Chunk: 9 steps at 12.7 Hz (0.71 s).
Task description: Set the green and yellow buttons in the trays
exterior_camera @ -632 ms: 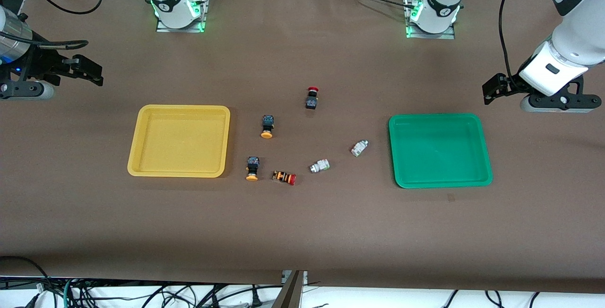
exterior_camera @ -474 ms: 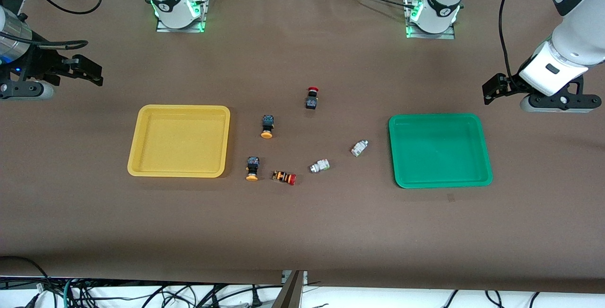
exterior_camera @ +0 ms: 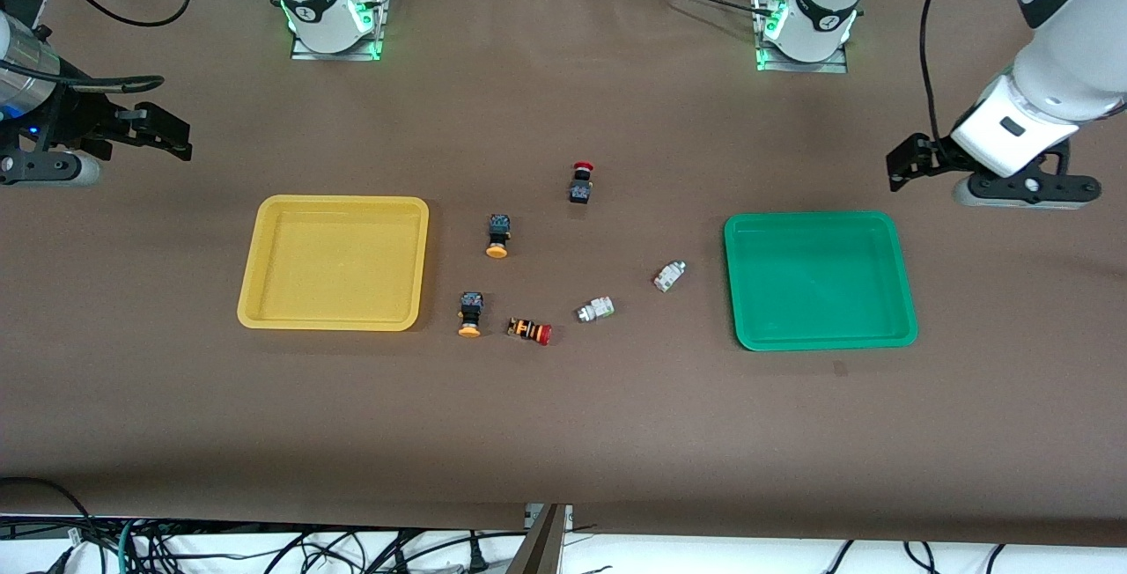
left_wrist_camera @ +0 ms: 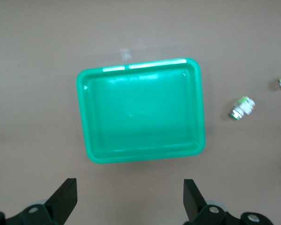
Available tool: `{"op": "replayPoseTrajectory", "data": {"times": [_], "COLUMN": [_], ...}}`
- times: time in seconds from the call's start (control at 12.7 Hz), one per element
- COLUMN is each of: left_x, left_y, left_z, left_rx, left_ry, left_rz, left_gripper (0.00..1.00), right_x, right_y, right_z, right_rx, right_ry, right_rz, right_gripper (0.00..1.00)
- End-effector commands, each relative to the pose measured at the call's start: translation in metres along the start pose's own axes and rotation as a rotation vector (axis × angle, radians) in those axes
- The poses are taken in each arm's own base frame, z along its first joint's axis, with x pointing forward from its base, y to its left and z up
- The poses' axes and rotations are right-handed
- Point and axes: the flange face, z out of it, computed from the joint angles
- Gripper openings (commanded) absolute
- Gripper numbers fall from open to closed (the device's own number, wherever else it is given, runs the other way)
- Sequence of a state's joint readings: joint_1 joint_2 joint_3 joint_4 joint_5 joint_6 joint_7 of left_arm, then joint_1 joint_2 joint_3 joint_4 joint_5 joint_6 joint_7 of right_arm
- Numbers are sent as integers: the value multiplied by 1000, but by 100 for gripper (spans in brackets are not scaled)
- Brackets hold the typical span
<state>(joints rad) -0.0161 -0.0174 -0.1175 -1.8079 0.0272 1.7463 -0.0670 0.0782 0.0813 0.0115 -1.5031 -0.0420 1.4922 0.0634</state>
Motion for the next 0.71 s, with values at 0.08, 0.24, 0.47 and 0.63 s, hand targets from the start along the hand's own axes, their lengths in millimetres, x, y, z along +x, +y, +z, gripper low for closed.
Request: {"op": "replayPoseTrajectory", "data": {"times": [0.08,0.24,0.47,0.63], "left_x": [15,20,26,28], "left_y": [93,153,220,246], "left_z": [66,113,169,198], "left_rx": [-28,-47,-114,-144], "left_ry": [-132,-189,-133,-103], "left_rz": [170,274,373,432], "left_gripper": [100,100,100,100], "right_x": [30,69,102,119], "right_y": [-22,-42,-103,-133], "right_z": [29,95,162,209], "right_rx": [-7,-6,83,96], "right_ry": [8,-32,-18,-1], "right_rz": [-42,-72,-81,14], "right_gripper": [100,100,100,100]}}
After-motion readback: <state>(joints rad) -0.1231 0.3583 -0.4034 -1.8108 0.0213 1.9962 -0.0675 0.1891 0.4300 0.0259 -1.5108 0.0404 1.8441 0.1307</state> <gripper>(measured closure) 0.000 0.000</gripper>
